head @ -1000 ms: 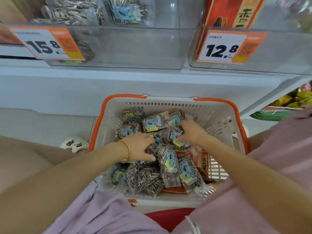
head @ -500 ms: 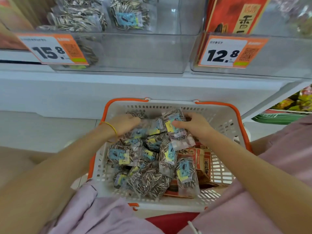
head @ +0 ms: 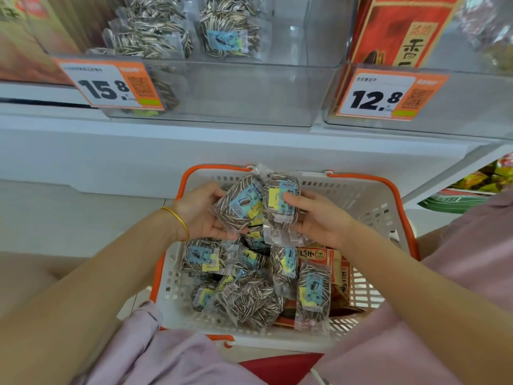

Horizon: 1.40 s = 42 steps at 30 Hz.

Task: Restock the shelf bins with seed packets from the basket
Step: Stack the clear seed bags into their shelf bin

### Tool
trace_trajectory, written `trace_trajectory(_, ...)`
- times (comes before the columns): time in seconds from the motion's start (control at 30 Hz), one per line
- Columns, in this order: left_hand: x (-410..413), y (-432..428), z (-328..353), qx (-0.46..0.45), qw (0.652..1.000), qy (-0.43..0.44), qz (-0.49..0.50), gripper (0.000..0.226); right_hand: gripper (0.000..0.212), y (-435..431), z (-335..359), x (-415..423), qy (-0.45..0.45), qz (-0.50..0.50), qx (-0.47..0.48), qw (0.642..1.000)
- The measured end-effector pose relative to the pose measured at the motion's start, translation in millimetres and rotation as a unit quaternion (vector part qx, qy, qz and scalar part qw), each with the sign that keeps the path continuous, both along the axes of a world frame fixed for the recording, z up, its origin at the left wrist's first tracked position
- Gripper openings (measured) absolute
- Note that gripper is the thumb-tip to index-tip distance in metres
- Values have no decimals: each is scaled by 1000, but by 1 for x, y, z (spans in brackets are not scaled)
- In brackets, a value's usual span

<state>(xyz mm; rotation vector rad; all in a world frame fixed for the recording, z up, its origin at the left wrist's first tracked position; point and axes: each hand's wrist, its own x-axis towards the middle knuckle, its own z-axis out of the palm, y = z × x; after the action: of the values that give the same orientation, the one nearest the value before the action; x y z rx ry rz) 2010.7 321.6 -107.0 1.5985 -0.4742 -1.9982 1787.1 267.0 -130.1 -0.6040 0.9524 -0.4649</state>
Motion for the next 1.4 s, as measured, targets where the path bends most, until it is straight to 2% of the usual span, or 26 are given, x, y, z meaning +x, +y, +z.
trace_trajectory(0.1,-1,-2,3,-14,1000,-16,-6,41,55,0,3,-2,3,6,-28,1000)
trace_trajectory(0.23,5,-6,10,-16,996,-62,-59,40,42,-5,3,-7,109,17,-172,979)
trace_trajectory(0.3,7,-7,13,-16,993,-78,-92,41,42,-8,4,-9,129,31,-213,968)
trace_trajectory(0.43,2,-8,15,-22,987,-99,-126,51,35,-8,12,-8,148,116,-279,942)
trace_trajectory(0.53,-4,-9,18,-36,983,-110,-140,55,41,-7,21,-9,134,171,-304,928)
trace_trajectory(0.73,-10,-10,24,-49,965,-145,-212,60,52,-4,40,-2,178,299,-403,847)
trace_trajectory(0.9,-8,-9,38,-76,960,-149,-224,65,56,1,54,0,116,335,-340,871)
trace_trajectory(1.0,-9,-7,58,-130,950,-171,-227,51,66,1,65,5,71,319,-295,898)
trace_trajectory(1.1,-2,-6,85,-177,951,-165,-193,47,55,0,89,13,44,277,-280,918)
trace_trajectory(1.23,24,-13,134,-256,946,-184,-81,53,60,-4,145,30,-8,249,-330,911)
trace_trajectory(1.3,35,-24,155,-339,906,-254,25,48,57,-18,177,44,-6,216,-365,906)
trace_trajectory(1.33,41,-30,163,-393,864,-304,81,42,54,-30,193,52,-7,191,-376,907)
trace_trajectory(1.4,54,-41,171,-500,734,-437,145,28,44,-56,221,69,4,139,-405,904)
